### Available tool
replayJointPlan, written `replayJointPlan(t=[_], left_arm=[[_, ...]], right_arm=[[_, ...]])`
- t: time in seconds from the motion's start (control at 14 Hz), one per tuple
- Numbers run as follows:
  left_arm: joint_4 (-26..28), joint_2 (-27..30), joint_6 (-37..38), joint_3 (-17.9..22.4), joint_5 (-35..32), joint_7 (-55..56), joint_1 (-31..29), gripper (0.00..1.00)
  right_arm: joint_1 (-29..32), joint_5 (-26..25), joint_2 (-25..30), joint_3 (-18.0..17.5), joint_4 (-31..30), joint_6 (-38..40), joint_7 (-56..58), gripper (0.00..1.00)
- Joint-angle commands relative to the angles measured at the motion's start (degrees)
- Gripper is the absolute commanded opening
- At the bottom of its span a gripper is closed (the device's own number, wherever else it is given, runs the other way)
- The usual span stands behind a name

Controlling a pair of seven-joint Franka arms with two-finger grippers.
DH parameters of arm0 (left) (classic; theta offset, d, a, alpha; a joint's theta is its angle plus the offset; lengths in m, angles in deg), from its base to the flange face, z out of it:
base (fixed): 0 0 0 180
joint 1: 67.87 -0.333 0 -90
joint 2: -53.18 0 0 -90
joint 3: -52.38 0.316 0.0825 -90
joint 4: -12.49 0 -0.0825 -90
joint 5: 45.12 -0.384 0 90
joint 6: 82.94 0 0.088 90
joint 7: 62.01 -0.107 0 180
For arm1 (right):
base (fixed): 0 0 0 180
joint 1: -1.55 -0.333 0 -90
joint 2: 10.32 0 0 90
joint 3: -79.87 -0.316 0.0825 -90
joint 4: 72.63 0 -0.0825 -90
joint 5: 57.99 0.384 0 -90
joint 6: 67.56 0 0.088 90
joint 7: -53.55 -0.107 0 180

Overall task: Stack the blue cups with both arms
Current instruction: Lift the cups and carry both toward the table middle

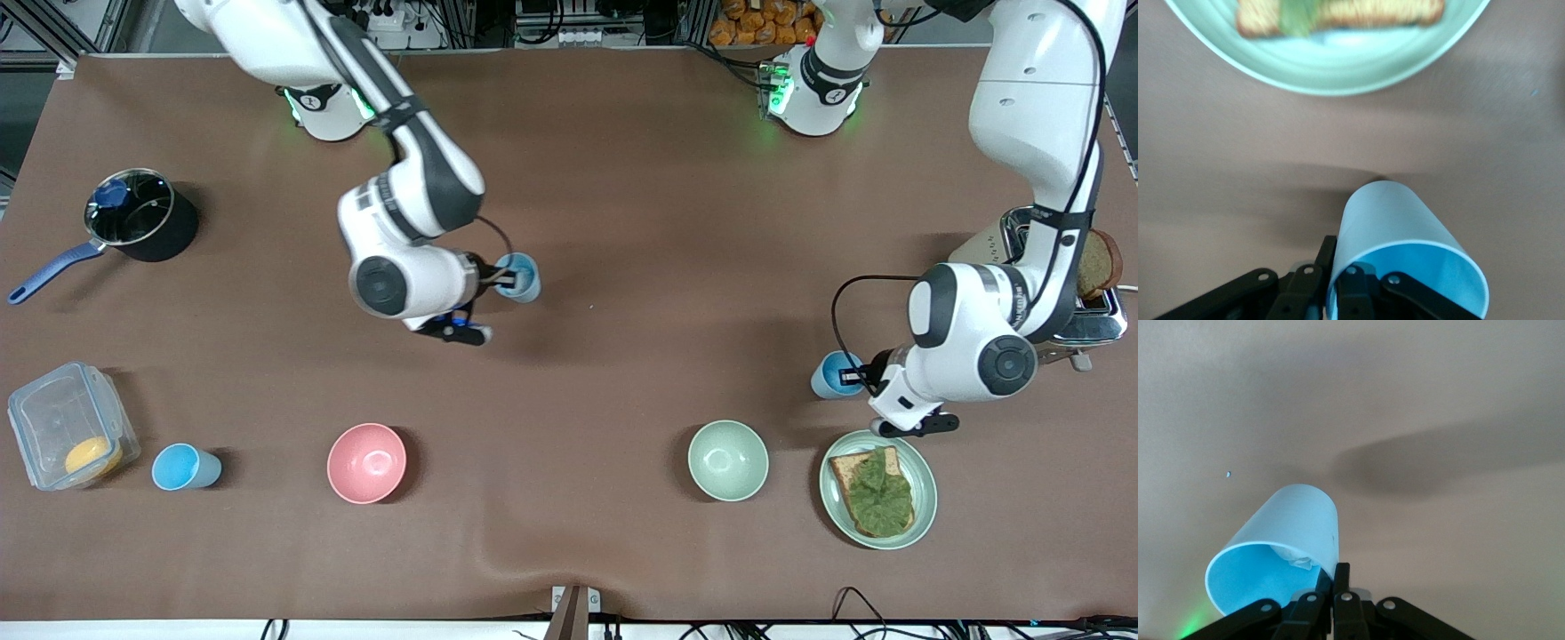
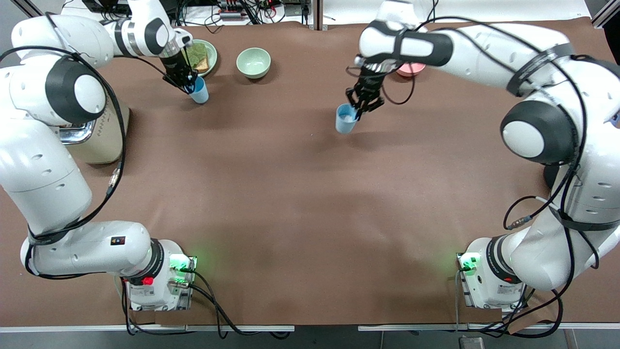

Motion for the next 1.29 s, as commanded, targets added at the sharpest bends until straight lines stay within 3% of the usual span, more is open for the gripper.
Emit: replayJointPlan(t=[0.0,0.29,0.36,0.5,0.64,0.79,0.93,1.14,1.21], left_arm=[[0.94,5.79,0.93,-0.85,-0.86,3.91,-0.08,0.00],[0.94,8.62,4.09,-6.30,-0.77,14.27,0.18,0.00],[0.94,9.14,4.53,-7.87,-0.77,16.29,0.18,0.00],[0.85,10.02,4.80,-10.17,-0.77,20.60,0.18,0.00],[-1.42,9.77,4.80,-11.92,-0.77,24.64,0.18,0.00],[-1.61,9.76,4.89,-13.94,-0.77,28.51,0.44,0.00],[-1.79,9.50,4.80,-17.19,-0.94,32.90,0.71,0.00],[-7.04,6.35,4.80,-18.61,-1.12,42.12,5.17,0.00],[-8.80,5.12,4.80,-18.61,-1.29,45.02,7.10,0.00]], right_arm=[[-3.70,0.98,-4.19,0.78,0.98,-7.04,-5.18,0.00],[-4.94,0.89,-6.21,0.78,2.56,-8.65,-6.35,0.00],[-5.38,0.89,-7.09,0.78,2.73,-8.74,-6.44,0.06],[-5.13,0.89,-7.45,0.78,4.49,-8.39,-6.26,1.00],[-3.99,0.89,-6.66,1.04,7.12,-2.63,-6.35,1.00],[-3.46,-0.07,-6.31,1.91,13.51,10.09,-6.35,1.00],[-1.79,0.01,-5.52,4.98,20.81,20.74,-6.26,1.00],[4.34,-0.25,-2.37,6.23,24.53,28.68,-5.74,1.00],[6.81,-2.69,-0.79,6.49,24.45,29.74,-5.56,1.00]])
